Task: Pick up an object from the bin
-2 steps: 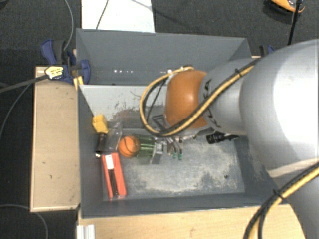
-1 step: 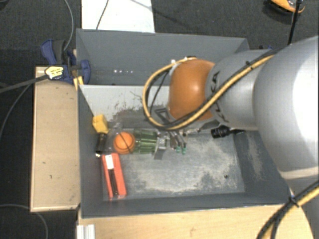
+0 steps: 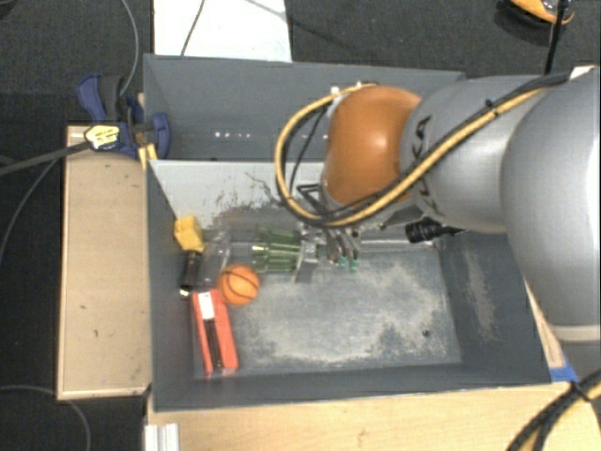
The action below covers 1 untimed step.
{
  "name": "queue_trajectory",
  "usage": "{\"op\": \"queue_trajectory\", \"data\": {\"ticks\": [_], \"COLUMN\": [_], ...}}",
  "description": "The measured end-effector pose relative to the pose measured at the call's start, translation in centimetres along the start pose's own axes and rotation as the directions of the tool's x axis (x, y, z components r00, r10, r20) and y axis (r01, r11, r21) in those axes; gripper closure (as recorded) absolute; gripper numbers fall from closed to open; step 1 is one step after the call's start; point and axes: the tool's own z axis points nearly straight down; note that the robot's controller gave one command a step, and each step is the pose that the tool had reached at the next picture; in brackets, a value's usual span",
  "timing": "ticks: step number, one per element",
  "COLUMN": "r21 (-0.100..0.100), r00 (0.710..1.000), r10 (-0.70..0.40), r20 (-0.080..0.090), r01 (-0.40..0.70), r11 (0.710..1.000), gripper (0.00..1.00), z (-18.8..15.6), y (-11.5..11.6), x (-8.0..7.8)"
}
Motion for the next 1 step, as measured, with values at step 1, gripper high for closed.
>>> {"op": "queue_trajectory", "data": {"ticks": [1], "r21": [0.005], "r00": [1.000], "r10": [-0.005], "r20": [-0.015], "r01": [0.005], "r11": [1.000], "gripper": [1.00], "z": [-3.75], "y": [-0.19], "x": [0.92]}}
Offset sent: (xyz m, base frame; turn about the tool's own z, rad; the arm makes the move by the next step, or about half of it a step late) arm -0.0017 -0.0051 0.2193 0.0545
